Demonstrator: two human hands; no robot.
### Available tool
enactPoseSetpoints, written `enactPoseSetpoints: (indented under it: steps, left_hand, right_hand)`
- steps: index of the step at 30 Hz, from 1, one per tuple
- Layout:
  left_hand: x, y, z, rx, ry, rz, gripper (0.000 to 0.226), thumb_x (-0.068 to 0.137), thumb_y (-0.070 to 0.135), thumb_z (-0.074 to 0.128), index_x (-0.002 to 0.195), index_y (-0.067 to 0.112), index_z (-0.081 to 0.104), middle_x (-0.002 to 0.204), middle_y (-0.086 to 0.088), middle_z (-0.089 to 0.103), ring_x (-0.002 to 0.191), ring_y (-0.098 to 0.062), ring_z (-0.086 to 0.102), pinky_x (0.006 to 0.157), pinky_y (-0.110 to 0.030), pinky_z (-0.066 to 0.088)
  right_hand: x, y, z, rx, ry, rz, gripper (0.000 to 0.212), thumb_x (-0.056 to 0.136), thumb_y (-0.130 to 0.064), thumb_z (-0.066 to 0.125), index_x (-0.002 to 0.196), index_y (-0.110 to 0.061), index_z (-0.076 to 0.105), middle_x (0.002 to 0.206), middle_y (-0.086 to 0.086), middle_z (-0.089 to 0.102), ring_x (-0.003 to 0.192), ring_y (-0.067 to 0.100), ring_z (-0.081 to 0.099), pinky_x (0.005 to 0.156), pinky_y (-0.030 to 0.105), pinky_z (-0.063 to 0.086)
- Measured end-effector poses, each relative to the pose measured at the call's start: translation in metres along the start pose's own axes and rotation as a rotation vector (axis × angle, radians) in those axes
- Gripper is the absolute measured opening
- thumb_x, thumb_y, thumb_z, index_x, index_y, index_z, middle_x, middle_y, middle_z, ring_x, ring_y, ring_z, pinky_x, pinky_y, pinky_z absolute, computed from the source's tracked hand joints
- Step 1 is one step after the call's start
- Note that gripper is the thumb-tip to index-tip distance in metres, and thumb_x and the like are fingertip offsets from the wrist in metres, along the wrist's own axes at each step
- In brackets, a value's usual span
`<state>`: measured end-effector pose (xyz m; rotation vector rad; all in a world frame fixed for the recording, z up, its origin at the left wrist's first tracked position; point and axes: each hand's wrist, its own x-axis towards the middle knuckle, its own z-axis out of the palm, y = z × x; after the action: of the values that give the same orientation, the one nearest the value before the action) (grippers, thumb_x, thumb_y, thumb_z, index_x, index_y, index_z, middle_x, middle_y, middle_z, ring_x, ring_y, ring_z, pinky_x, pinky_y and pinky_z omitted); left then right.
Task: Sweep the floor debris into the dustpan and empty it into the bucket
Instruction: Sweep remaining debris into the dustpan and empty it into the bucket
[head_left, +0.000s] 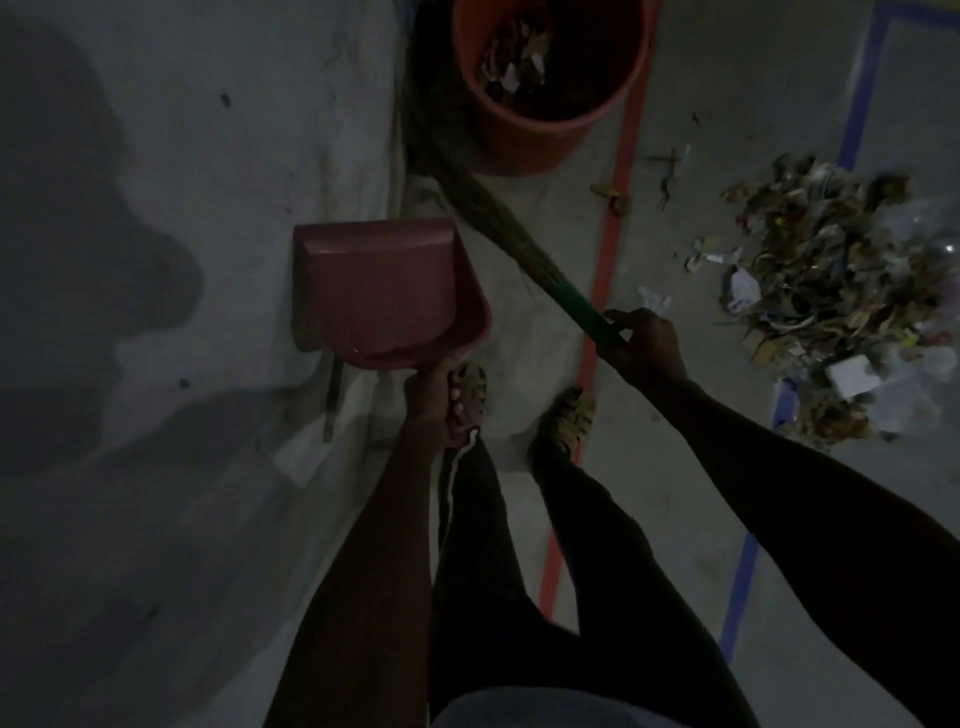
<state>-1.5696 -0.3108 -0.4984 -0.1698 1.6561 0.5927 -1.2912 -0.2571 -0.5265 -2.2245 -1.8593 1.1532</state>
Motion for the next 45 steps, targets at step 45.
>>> enactPoseSetpoints:
  steps: [45]
  left_hand:
    - [0.187, -0.097, 0.136, 0.393, 0.025, 0.101, 0.032, 0.084, 0.016, 0.059, 0.056, 0.016, 0.043, 0.043, 0.001, 0.035, 0.031, -0.015, 0.027, 0.046, -0.018, 0.021]
  right_hand:
    - [0.064, 0.262, 0.154, 0.196, 0.327, 0.467, 0.035, 0.082, -0.018, 0.073, 0.116, -0.009, 0.07, 0.099, 0.023, 0.063, 0.082, 0.037, 0.061, 0.066, 0.03, 0.039]
